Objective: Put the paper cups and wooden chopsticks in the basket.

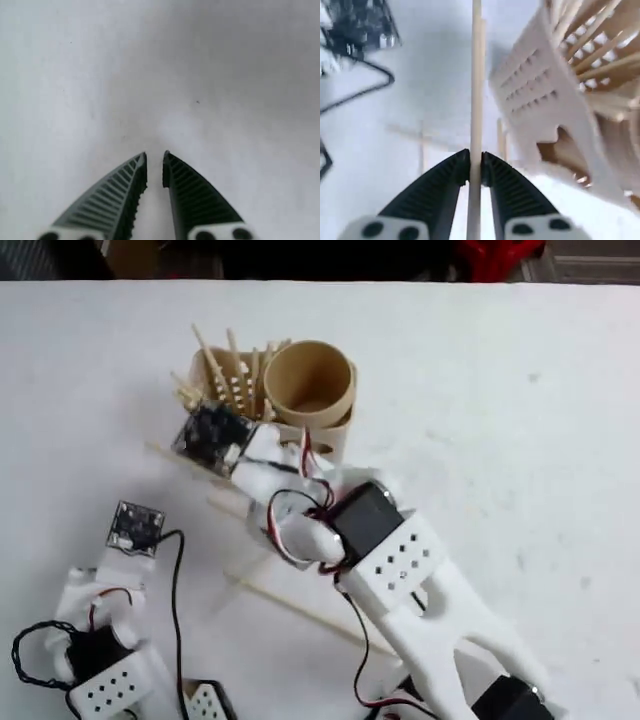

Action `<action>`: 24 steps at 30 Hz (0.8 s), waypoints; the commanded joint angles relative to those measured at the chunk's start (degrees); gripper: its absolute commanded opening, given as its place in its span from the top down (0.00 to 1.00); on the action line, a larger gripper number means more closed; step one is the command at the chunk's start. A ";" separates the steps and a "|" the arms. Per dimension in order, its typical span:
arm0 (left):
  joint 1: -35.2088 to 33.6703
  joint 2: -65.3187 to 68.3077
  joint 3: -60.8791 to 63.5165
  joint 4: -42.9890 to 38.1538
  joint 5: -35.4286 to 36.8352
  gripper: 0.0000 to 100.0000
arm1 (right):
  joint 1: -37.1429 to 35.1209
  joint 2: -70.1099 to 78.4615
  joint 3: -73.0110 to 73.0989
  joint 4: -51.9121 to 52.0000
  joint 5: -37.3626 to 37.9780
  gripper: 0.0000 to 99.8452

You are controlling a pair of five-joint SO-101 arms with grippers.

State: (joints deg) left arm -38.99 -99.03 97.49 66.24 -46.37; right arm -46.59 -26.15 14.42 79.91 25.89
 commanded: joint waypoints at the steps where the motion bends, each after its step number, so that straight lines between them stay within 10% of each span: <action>1: 0.66 0.31 -0.18 0.44 0.00 0.92 | -0.31 -1.45 9.93 -2.15 3.34 0.98; 10: 0.66 0.31 -0.18 0.44 0.00 0.92 | 4.53 2.95 34.64 -22.20 8.62 0.98; 24: 0.66 0.31 -0.18 0.44 0.00 0.92 | 8.31 6.99 33.85 -23.78 11.25 0.82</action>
State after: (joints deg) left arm -38.99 -99.03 97.49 66.24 -46.37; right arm -38.07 -19.03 49.67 56.79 36.18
